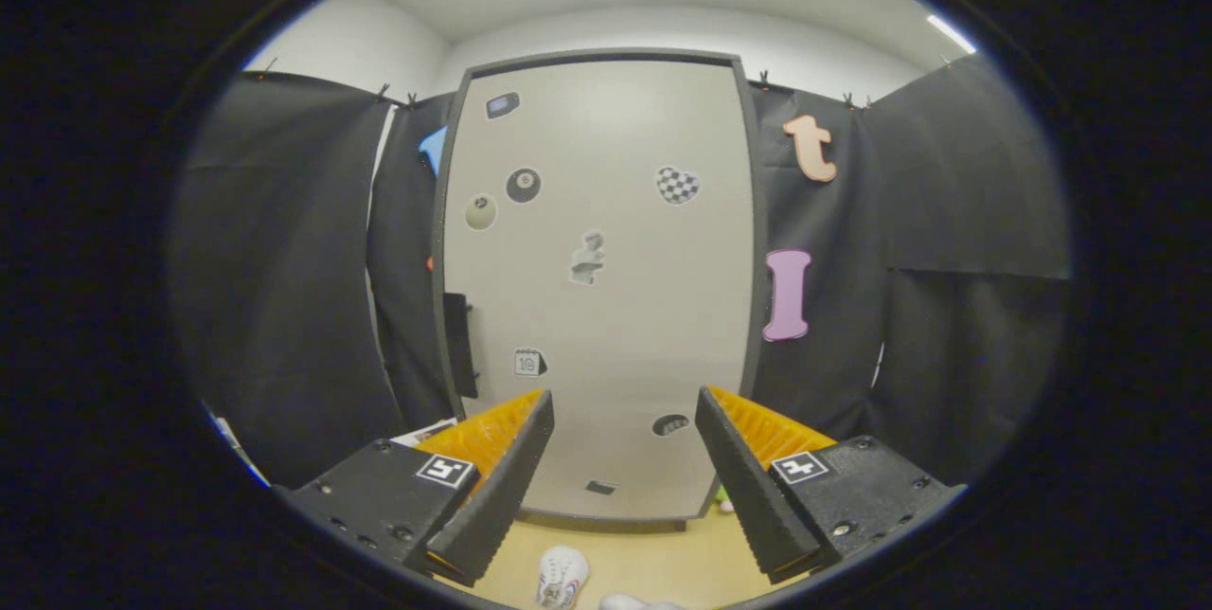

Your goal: Open the shoe cabinet door, grab the shoes and put them into the shoe cabinet, then close the shoe cabinet door.

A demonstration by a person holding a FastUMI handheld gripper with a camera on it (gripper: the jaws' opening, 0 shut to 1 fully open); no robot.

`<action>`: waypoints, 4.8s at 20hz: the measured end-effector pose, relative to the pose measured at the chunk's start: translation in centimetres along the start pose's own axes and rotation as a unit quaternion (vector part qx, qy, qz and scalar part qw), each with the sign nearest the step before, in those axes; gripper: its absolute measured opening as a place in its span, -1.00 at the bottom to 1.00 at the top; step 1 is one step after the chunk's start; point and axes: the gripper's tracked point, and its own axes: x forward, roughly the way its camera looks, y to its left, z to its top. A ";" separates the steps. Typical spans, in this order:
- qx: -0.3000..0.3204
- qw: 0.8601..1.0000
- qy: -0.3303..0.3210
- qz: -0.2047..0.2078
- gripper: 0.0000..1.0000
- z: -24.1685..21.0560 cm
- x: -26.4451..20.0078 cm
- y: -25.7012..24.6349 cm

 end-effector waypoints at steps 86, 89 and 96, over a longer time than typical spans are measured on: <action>-0.061 0.996 0.041 -0.050 0.14 -13.9 -24.0 -11.6; -0.050 0.995 0.083 -0.014 0.31 -20.0 -23.9 -5.7; -0.024 0.983 0.180 0.024 0.91 -32.2 -17.9 4.2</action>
